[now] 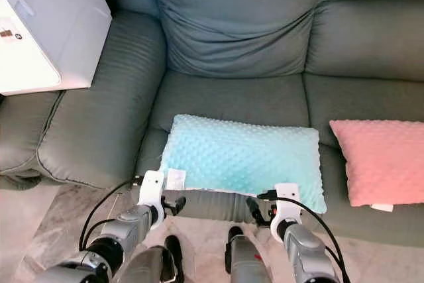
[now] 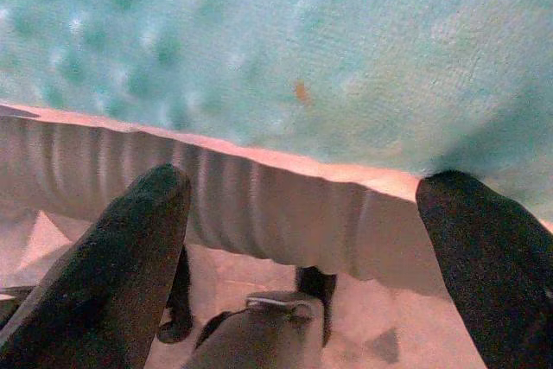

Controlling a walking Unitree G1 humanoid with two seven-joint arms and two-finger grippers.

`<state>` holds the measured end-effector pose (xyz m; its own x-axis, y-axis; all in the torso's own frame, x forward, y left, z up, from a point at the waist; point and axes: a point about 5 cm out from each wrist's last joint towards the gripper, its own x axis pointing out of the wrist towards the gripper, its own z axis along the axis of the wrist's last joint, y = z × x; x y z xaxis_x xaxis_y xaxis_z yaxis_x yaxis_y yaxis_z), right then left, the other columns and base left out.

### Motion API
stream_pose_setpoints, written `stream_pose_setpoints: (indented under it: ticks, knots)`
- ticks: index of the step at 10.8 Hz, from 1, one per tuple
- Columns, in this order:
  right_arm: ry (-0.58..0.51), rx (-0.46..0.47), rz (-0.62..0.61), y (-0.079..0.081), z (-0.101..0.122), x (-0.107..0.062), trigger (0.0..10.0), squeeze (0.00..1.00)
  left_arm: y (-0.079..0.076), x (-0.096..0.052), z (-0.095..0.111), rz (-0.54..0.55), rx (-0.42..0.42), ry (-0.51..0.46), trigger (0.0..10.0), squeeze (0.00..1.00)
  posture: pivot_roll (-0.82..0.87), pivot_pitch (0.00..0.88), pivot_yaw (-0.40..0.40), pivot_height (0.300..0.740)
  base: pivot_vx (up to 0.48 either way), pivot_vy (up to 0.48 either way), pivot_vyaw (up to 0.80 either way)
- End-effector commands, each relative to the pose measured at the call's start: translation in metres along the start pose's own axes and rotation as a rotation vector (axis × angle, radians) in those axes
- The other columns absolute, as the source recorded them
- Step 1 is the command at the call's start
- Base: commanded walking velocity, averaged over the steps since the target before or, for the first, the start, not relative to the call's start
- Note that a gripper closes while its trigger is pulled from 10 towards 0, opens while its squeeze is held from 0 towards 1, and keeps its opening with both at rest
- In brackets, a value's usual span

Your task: Move the pillow to the sofa

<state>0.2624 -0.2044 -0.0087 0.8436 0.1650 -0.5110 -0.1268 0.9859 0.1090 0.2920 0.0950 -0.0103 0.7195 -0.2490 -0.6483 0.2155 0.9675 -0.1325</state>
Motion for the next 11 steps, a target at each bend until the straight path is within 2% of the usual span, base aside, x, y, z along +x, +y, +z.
stream_pose_setpoints:
  ticks: [1,9,11]
  knots:
    - [0.039,0.007,-0.022,-0.004,-0.014,-0.004,10.0,0.00,0.003,-0.001,-0.011,0.022,-0.030,0.033,10.0,0.00,-0.15,0.389,0.104,0.740,0.000,0.000,0.00]
    - [-0.055,-0.093,-0.139,-0.019,0.004,0.002,10.0,0.00,-0.004,0.003,0.013,0.069,-0.041,-0.028,10.0,0.00,-0.15,0.398,0.111,0.740,0.000,0.000,0.00]
    - [-0.082,-0.091,-0.129,-0.015,0.007,0.004,10.0,0.00,-0.004,0.003,0.019,0.104,-0.017,-0.053,10.0,0.00,-0.16,0.394,0.113,0.740,0.000,0.000,0.00]
